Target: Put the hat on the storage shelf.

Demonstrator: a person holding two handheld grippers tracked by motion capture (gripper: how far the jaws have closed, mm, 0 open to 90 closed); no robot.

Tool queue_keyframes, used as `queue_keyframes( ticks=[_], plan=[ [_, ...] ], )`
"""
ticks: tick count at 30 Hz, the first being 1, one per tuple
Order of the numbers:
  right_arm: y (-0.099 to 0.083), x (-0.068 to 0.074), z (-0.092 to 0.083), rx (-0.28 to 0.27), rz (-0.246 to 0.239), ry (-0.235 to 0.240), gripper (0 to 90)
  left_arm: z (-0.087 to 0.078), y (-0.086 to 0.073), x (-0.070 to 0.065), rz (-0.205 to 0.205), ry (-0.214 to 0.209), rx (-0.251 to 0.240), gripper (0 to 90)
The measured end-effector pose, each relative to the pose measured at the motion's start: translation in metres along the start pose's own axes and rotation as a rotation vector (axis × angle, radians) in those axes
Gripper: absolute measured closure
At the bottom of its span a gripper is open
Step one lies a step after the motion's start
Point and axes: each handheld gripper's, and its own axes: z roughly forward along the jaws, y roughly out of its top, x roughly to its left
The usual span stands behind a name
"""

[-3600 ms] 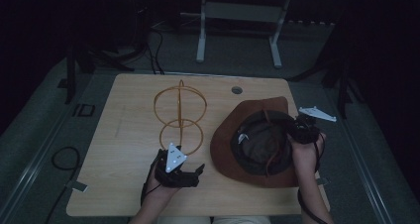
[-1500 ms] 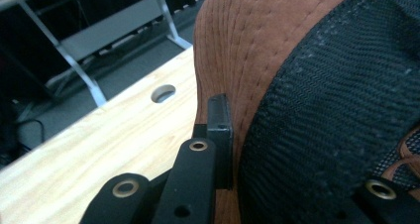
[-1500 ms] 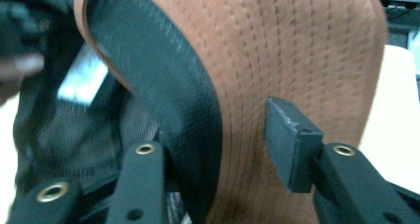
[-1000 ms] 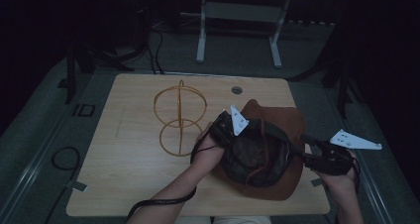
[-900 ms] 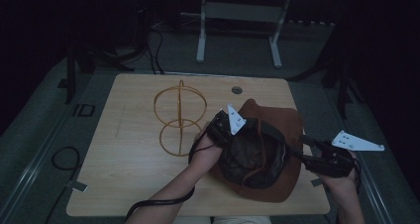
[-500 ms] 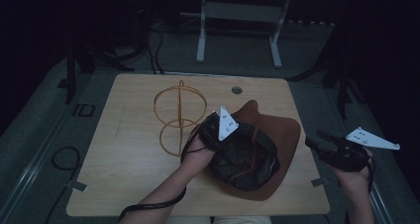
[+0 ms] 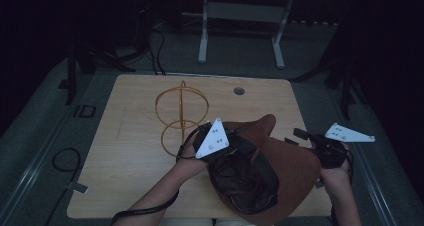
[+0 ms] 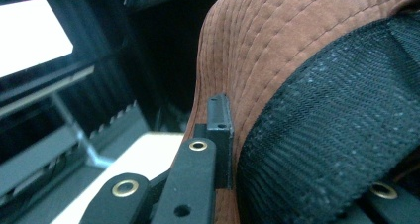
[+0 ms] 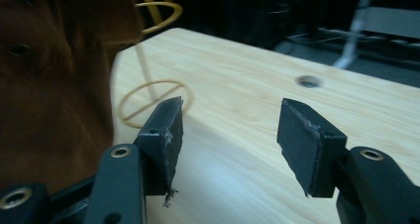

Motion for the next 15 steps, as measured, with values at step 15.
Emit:
queue_keyframes(
  ticks=[15],
  plan=[
    [0.009,0.046,0.035,-0.005,-0.068,0.268,35.8,0.024,0.009,-0.012,0.058,-0.076,-0.012,86.6]
  ],
)
